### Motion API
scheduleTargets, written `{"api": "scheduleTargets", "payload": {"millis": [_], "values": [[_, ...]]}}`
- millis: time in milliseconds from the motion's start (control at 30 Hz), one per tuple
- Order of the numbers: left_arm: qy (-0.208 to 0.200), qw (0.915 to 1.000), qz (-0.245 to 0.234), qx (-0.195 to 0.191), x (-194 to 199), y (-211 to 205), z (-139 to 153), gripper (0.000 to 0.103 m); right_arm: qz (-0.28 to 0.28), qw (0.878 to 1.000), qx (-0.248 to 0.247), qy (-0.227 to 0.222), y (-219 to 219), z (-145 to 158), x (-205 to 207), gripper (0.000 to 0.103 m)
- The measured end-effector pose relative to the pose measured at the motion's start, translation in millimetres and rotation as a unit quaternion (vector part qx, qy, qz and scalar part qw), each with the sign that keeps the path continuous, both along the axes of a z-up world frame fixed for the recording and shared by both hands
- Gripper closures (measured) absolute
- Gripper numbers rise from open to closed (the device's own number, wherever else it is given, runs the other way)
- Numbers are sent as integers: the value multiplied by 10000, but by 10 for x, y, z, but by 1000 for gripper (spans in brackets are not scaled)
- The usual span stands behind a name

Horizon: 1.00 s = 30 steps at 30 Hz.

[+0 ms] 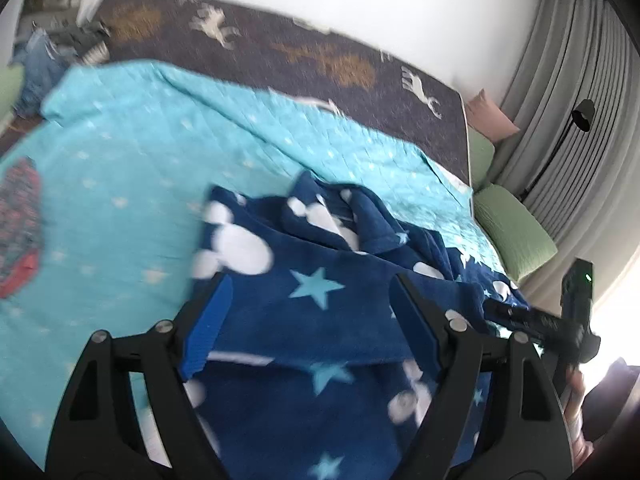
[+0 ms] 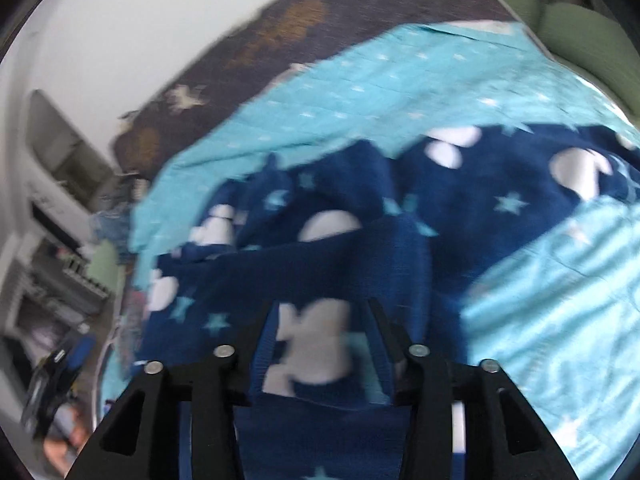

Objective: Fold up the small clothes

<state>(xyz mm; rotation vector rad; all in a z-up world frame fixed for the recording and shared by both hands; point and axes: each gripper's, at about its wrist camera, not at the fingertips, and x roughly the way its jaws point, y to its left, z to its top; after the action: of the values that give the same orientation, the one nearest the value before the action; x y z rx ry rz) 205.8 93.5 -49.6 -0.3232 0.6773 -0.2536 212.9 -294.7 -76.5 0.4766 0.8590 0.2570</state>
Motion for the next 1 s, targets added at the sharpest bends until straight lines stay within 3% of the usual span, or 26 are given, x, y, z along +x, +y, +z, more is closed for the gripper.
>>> {"api": "scheduleTargets", "payload": {"millis": [133,200,267,400,567,633,700,800,933,1000], "values": [[888,9942,327,513,534,-60,-583,24,35,9993,-354,115,103,-88,38,51],[1136,9904,423,667,636,10,-842,38,-80,9963,-717,476,86,-234,131,55],[916,9928,394,663,568,23,-794,38,-73,9947,-809,631,37,-358,179,63],[868,9903,500,961,454,-25,-615,36,-255,9947,-849,513,-41,-217,78,61],[485,9956,245,760,147,-155,-311,30,-384,9965,-737,130,-281,17,-145,41],[295,9961,91,829,37,-269,-177,27,-628,9968,-463,178,-572,19,-209,40],[170,9956,-110,918,-12,-410,-74,22,-1043,9938,116,353,-988,-81,-241,38],[97,9939,-326,1048,-8,-585,-40,22,-1840,9758,981,661,-1683,-340,-376,37],[254,9905,-542,1237,98,-882,-129,22,-2373,9666,652,715,-2136,-433,-471,37],[325,9907,-634,1156,89,-990,-157,22,-2427,9651,753,638,-2312,-453,-461,37]]}}
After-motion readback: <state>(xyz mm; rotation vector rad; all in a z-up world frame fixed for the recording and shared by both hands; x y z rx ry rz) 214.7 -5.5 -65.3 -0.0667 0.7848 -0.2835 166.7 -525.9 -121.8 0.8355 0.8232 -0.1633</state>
